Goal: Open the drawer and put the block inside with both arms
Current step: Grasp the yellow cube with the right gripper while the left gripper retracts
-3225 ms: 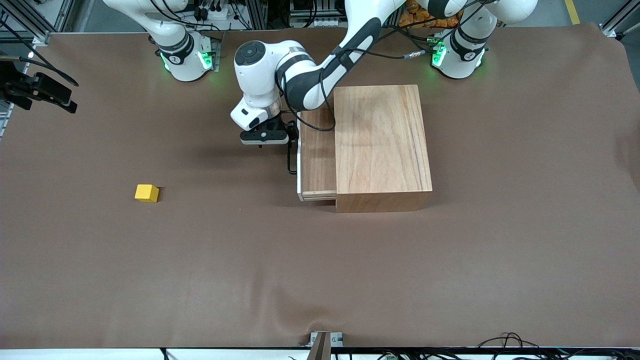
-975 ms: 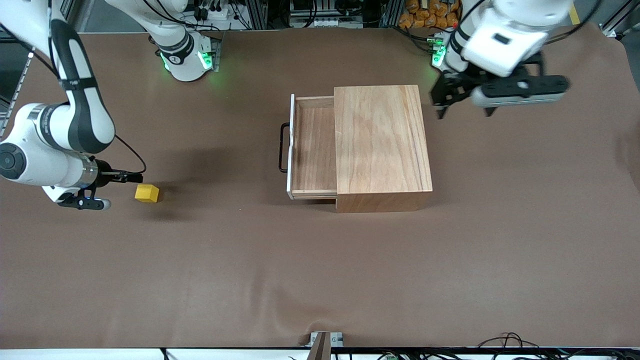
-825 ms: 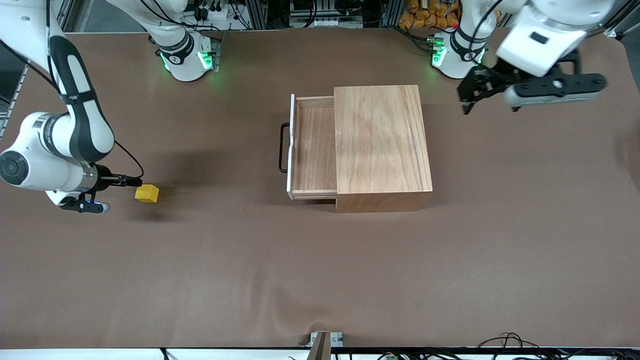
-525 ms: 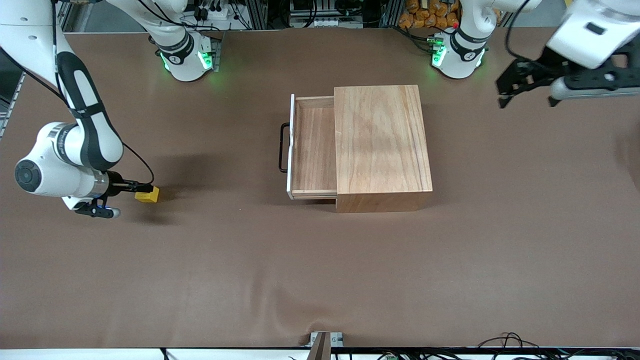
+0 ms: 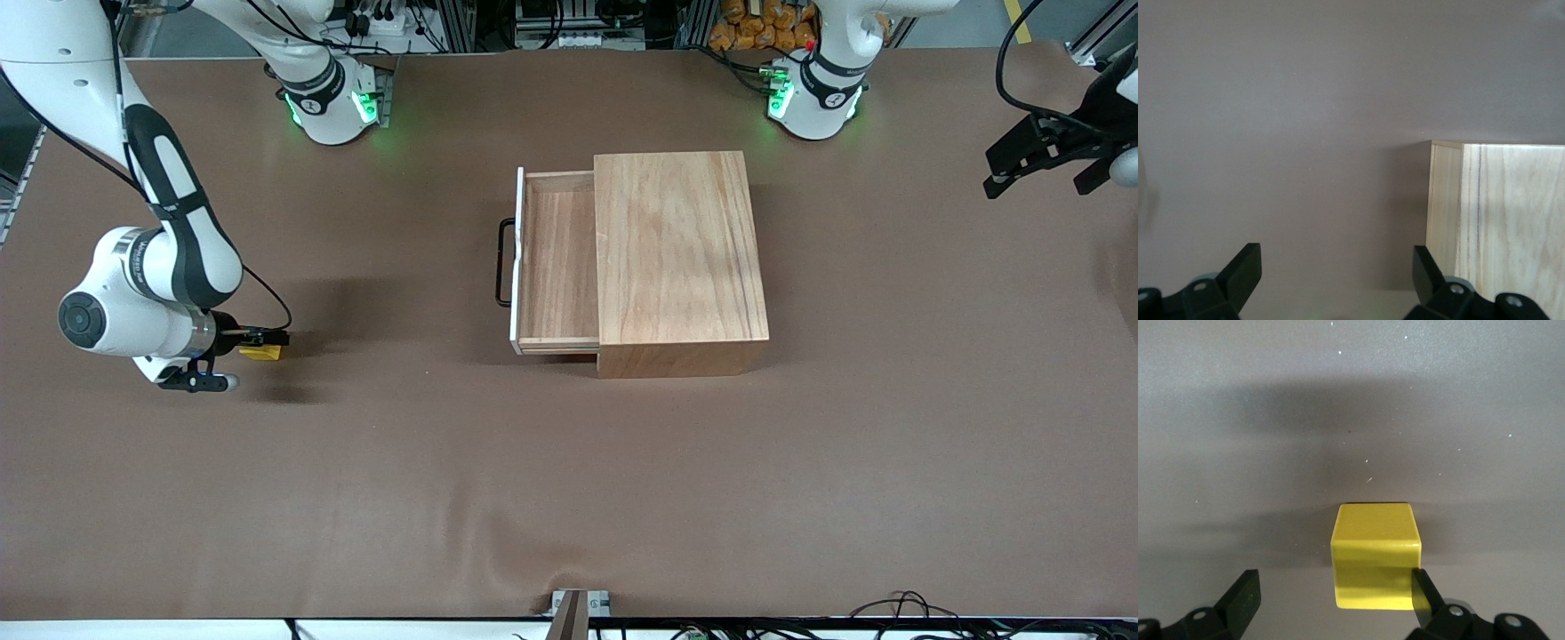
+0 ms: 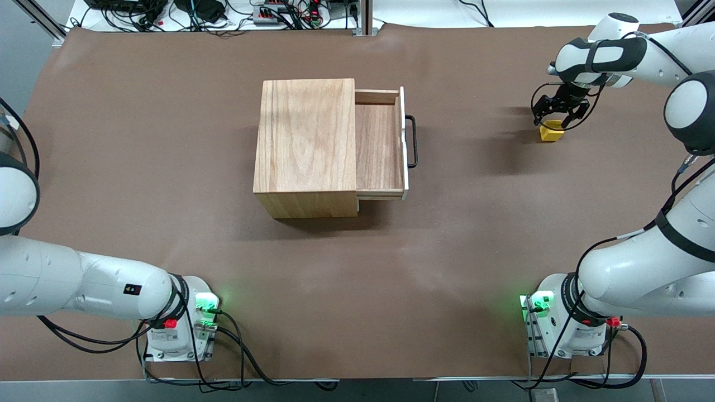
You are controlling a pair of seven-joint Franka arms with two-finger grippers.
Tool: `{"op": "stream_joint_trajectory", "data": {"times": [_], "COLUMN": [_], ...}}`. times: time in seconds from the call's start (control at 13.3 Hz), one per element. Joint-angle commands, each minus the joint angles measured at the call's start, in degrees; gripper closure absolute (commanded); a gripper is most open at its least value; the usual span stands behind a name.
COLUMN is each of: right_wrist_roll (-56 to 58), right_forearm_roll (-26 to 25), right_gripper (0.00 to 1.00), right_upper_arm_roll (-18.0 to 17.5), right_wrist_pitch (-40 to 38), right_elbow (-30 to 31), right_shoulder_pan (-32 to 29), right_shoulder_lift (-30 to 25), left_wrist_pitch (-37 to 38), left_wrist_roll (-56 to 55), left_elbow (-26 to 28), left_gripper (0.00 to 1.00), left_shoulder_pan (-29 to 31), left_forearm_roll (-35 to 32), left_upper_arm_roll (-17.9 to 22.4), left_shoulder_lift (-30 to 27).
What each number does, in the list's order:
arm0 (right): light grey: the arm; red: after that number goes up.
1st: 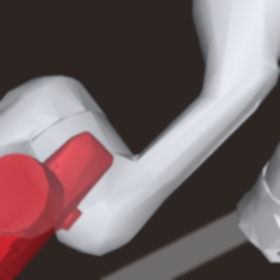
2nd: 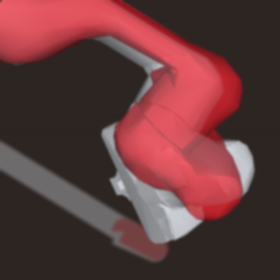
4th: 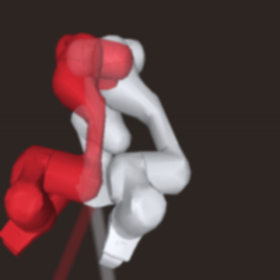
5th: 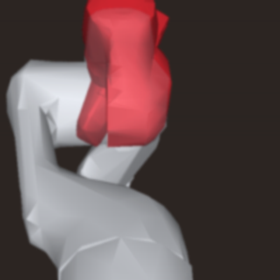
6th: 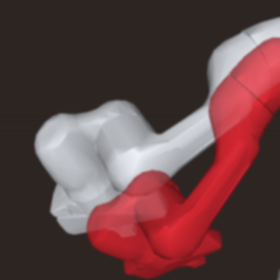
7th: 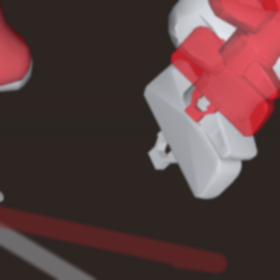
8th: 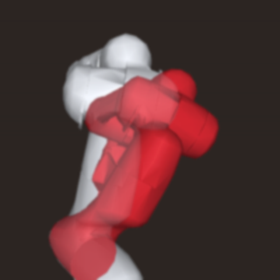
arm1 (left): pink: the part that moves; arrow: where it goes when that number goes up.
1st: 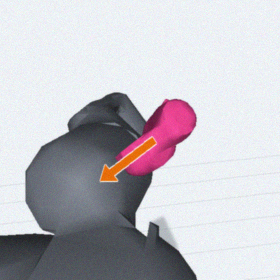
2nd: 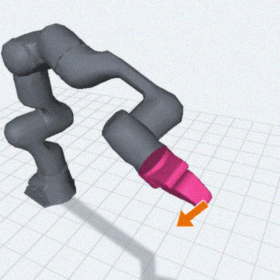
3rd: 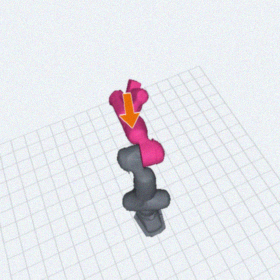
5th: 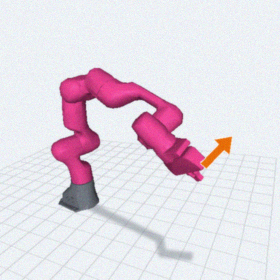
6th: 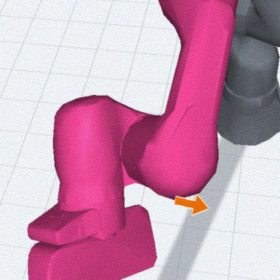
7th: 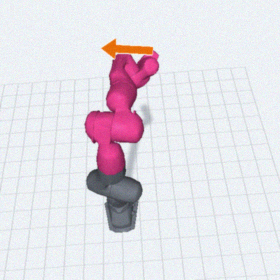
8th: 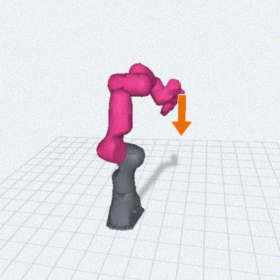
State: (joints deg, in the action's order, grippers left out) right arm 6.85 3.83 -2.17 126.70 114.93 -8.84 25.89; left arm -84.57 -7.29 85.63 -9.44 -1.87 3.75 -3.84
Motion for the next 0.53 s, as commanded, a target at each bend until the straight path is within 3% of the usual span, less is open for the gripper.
{"op": "stream_joint_trajectory", "data": {"times": [0.0, 0.22, 0.45], "right_wrist_roll": [5.61, 7.39, 8.88], "right_forearm_roll": [-0.84, -0.84, -0.92], "right_gripper": [0.0, 0.0, 0.0], "right_upper_arm_roll": [-0.02, -0.02, -0.02], "right_wrist_pitch": [1.0, 0.65, 0.48], "right_elbow": [-0.41, -0.85, -1.03], "right_shoulder_pan": [-0.92, -1.71, -1.8], "right_shoulder_lift": [1.0, 1.36, 1.44], "left_wrist_pitch": [0.29, 0.29, 0.29], "left_wrist_roll": [0.08, 0.17, 0.08], "left_elbow": [1.46, 5.85, 5.51], "left_gripper": [0.0, 0.0, 0.0], "left_shoulder_pan": [1.88, 3.37, 3.38], "left_forearm_roll": [0.64, 0.64, 0.73], "left_upper_arm_roll": [-0.58, -0.75, -0.84], "left_shoulder_lift": [-1.26, -3.37, -2.76]}}
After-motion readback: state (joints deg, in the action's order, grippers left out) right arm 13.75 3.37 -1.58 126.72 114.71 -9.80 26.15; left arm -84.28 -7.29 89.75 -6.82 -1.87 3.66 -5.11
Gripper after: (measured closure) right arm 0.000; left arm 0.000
